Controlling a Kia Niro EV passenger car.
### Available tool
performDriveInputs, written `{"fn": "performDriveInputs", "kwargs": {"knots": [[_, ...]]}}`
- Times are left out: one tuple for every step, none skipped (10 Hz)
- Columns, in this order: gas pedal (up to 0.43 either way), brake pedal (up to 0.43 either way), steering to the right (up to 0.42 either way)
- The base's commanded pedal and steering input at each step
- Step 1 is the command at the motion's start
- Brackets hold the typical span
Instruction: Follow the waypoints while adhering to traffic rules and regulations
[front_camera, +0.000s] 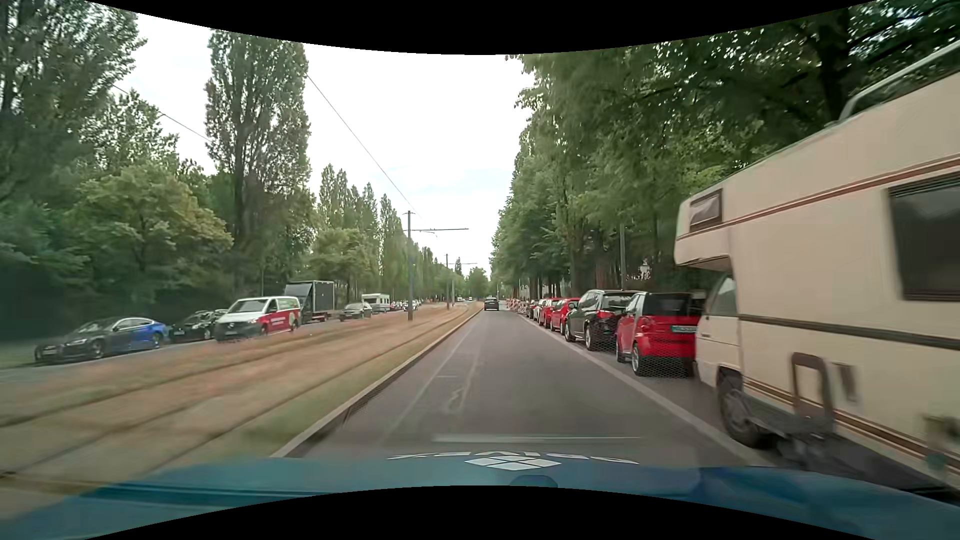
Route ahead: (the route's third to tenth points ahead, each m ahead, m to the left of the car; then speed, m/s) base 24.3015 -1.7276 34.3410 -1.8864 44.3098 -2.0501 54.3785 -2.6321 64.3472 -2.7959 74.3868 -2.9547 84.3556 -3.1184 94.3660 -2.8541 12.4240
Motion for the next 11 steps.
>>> {"fn": "performDriveInputs", "kwargs": {"knots": [[0.169,0.0,-0.003],[0.169,0.0,-0.004],[0.169,0.0,-0.005],[0.169,0.0,-0.006],[0.169,0.0,-0.006],[0.169,0.0,-0.006],[0.169,0.0,-0.006],[0.169,0.0,-0.006],[0.169,0.0,-0.006],[0.169,0.0,-0.005],[0.169,0.0,-0.005]]}}
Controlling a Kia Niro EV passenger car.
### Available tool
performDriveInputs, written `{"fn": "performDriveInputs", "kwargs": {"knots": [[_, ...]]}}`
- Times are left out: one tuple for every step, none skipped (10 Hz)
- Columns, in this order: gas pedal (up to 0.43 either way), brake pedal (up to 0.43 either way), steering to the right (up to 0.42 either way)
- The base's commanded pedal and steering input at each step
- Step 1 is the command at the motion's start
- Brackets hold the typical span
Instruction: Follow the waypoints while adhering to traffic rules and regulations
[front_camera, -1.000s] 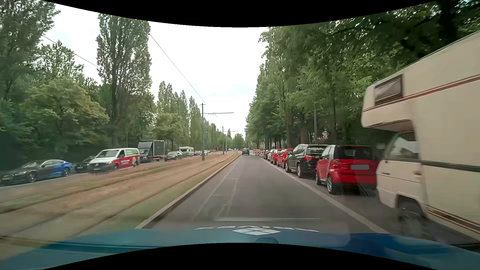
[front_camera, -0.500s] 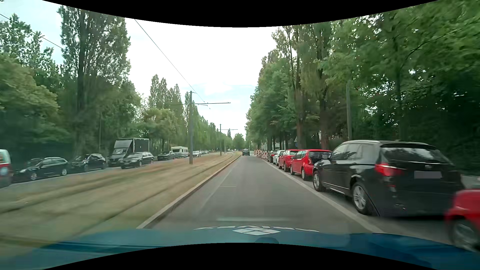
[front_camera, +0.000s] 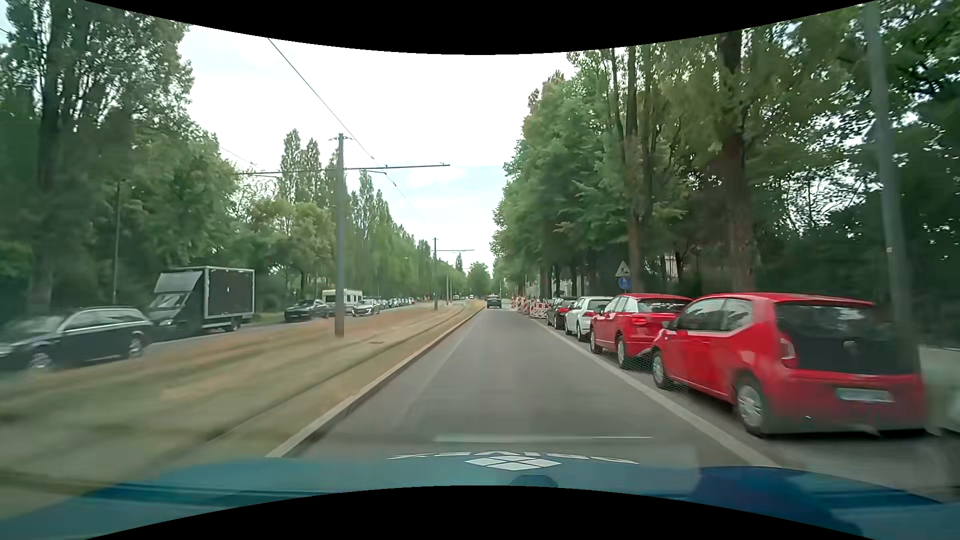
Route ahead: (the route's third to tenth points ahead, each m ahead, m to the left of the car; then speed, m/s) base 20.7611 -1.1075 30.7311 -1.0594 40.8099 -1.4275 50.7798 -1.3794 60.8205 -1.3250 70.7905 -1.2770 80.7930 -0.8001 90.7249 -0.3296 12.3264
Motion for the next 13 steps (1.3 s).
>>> {"fn": "performDriveInputs", "kwargs": {"knots": [[0.169,0.0,-0.005],[0.169,0.0,-0.005],[0.169,0.0,-0.005],[0.169,0.0,-0.005],[0.169,0.0,-0.005],[0.169,0.0,-0.004],[0.169,0.0,-0.003],[0.169,0.0,-0.003],[0.169,0.0,-0.003],[0.169,0.0,-0.003],[0.169,0.0,-0.003],[0.169,0.0,-0.003],[0.169,0.0,-0.002]]}}
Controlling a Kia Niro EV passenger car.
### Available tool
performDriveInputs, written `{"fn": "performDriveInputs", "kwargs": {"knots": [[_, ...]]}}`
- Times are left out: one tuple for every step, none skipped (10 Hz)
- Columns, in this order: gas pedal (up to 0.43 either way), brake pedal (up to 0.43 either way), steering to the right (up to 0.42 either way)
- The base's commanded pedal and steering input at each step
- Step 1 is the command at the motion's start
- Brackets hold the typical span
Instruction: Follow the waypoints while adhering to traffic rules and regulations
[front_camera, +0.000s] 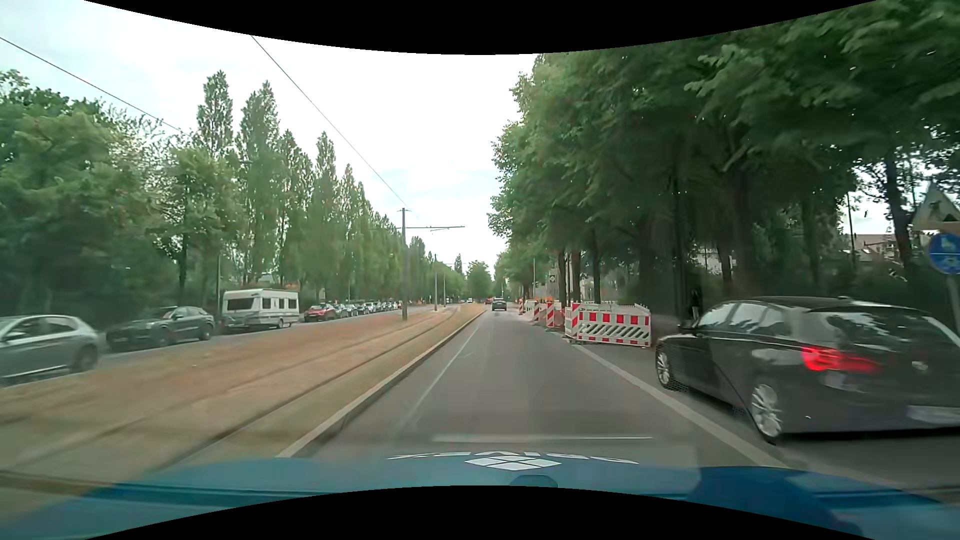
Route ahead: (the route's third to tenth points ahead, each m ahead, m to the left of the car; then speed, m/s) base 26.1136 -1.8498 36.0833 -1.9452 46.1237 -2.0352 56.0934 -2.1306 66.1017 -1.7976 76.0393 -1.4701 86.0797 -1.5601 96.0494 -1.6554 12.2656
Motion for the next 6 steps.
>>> {"fn": "performDriveInputs", "kwargs": {"knots": [[0.169,0.0,-0.002],[0.169,0.0,-0.002],[0.169,0.0,-0.001],[0.169,0.0,-0.001],[0.169,0.0,-0.001],[0.169,0.0,-0.001]]}}
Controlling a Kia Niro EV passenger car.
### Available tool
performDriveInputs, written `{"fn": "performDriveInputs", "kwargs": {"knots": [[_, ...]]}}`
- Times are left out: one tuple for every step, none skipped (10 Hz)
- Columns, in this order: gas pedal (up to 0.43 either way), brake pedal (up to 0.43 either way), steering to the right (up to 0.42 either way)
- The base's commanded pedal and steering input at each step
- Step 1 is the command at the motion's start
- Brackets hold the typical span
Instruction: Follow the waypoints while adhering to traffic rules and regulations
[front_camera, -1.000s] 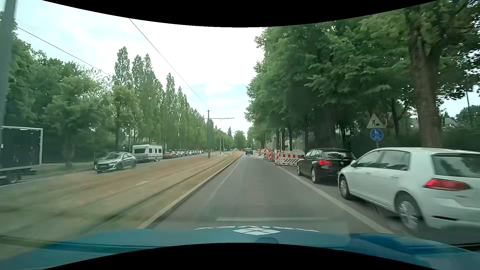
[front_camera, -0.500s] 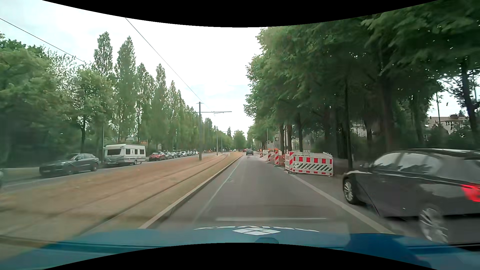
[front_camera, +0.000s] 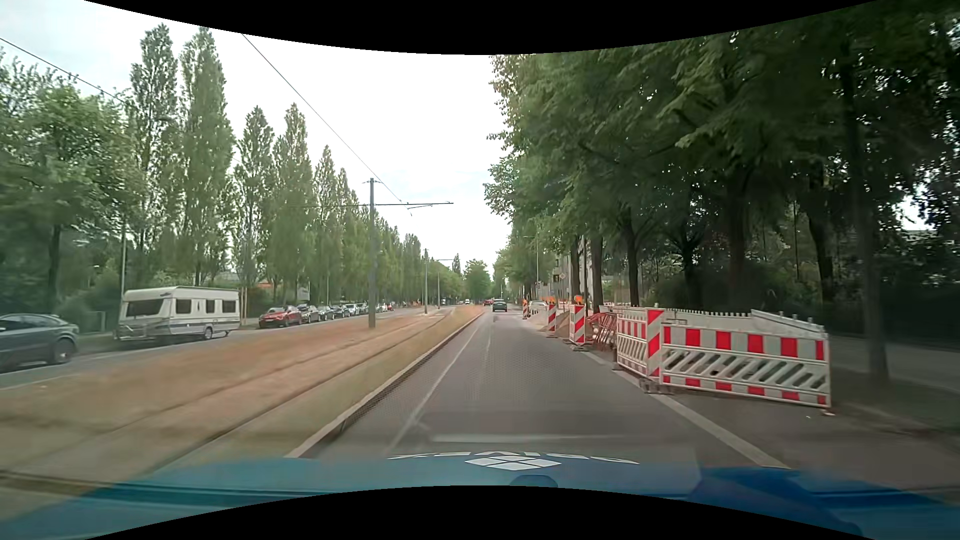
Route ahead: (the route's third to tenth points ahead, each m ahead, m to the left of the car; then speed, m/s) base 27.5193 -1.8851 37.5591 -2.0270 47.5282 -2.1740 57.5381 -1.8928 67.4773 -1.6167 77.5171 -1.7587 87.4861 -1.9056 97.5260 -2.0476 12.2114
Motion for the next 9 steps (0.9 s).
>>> {"fn": "performDriveInputs", "kwargs": {"knots": [[0.169,0.0,-0.001],[0.169,0.0,-0.001],[0.169,0.0,-0.001],[0.169,0.0,-0.001],[0.169,0.0,-0.001],[0.169,0.0,-0.001],[0.169,0.0,-0.001],[0.169,0.0,-0.001],[0.169,0.0,-0.001]]}}
